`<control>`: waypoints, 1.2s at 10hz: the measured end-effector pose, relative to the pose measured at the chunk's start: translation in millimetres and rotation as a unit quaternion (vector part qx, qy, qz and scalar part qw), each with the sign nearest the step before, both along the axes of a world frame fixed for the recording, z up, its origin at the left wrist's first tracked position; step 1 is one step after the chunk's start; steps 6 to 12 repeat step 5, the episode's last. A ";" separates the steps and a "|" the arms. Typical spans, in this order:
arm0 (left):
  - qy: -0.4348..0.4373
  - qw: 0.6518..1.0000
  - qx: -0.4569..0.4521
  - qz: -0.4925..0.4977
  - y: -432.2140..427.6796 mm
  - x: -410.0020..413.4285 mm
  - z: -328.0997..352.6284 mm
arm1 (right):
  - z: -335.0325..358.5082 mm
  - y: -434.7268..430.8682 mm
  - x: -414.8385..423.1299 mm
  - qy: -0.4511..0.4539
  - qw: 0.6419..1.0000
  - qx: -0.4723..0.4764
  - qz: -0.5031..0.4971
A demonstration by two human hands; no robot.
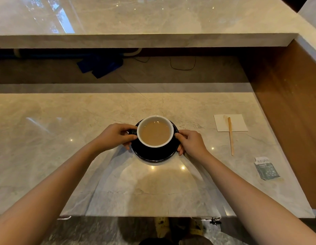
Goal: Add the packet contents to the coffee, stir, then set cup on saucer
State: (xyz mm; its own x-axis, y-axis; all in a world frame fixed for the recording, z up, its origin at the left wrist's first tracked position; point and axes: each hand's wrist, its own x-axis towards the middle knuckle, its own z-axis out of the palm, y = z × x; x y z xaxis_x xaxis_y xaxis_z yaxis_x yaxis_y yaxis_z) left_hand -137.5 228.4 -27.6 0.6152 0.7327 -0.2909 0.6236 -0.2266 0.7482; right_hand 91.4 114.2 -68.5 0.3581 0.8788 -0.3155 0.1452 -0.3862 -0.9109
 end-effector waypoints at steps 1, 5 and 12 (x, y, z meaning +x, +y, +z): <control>-0.033 0.997 -0.050 0.045 -2.1 -4.8 -1.3 | 2.3 -4.5 2.1 0.043 0.999 0.003 -0.017; 0.110 0.985 0.067 0.116 -52.0 -43.0 -21.1 | 50.8 -97.0 54.3 -0.244 0.916 -0.159 0.274; 0.110 0.985 0.067 0.116 -52.0 -43.0 -21.1 | 50.8 -97.0 54.3 -0.244 0.916 -0.159 0.274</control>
